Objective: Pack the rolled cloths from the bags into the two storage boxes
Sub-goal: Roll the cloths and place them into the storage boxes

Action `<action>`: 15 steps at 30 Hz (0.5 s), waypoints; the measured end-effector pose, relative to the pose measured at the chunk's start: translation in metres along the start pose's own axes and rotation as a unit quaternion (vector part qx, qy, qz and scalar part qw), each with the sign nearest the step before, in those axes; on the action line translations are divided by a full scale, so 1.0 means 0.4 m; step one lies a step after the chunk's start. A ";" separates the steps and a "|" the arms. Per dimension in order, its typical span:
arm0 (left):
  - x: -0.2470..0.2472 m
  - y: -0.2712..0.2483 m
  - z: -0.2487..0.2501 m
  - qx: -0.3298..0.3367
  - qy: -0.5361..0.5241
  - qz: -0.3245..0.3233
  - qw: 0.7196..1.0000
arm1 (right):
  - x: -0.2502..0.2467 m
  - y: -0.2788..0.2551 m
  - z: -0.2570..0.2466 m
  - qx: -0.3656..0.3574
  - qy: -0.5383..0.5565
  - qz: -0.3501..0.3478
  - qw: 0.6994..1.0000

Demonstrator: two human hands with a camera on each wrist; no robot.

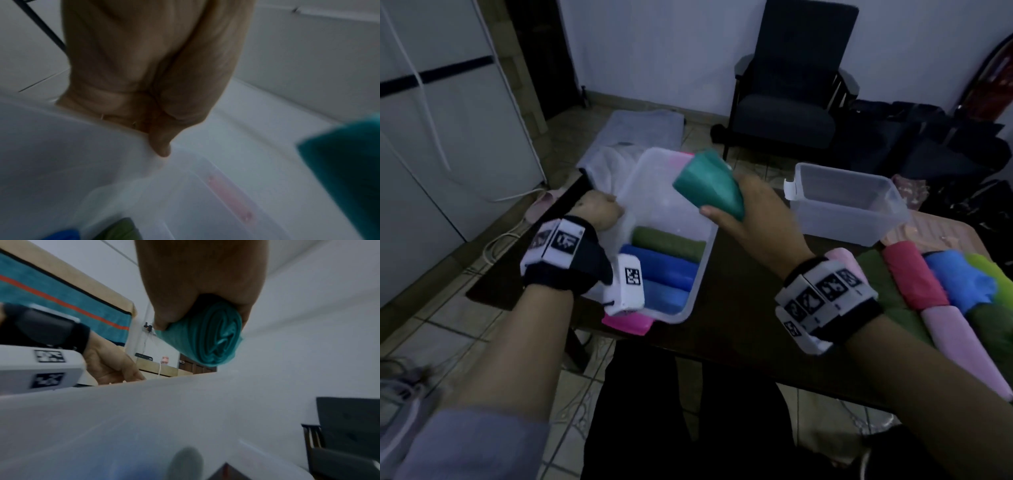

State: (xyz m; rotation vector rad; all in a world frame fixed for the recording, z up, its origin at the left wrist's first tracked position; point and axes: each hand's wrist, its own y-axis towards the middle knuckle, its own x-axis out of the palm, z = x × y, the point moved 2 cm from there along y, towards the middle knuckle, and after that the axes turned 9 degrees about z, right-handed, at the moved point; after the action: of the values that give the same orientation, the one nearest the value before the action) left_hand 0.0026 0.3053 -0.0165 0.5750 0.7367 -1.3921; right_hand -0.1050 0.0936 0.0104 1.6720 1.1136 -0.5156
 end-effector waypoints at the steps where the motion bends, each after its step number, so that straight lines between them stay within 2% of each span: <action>1: 0.002 -0.004 -0.011 0.002 -0.028 -0.003 1.000 | 0.004 0.021 -0.028 -0.029 -0.009 0.013 0.999; 4: 0.003 -0.040 -0.043 0.006 -0.096 -0.007 0.995 | 0.046 0.076 -0.085 -0.083 -0.086 0.008 0.993; 10: -0.013 -0.131 -0.051 0.063 -0.097 0.083 0.990 | 0.150 0.113 -0.099 -0.064 -0.223 -0.118 0.965; 12: -0.016 -0.149 -0.054 0.078 -0.101 0.095 0.987 | 0.164 0.122 -0.094 -0.046 -0.227 -0.160 0.959; 15: -0.020 -0.170 -0.056 0.096 -0.116 0.100 0.983 | 0.184 0.135 -0.075 0.025 -0.146 -0.227 0.963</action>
State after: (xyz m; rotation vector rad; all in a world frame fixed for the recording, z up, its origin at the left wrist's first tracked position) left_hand -0.0677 0.3201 -0.0209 0.6065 0.3492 -1.3217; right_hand -0.0286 0.1491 -0.0068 1.3223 1.2683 -1.0549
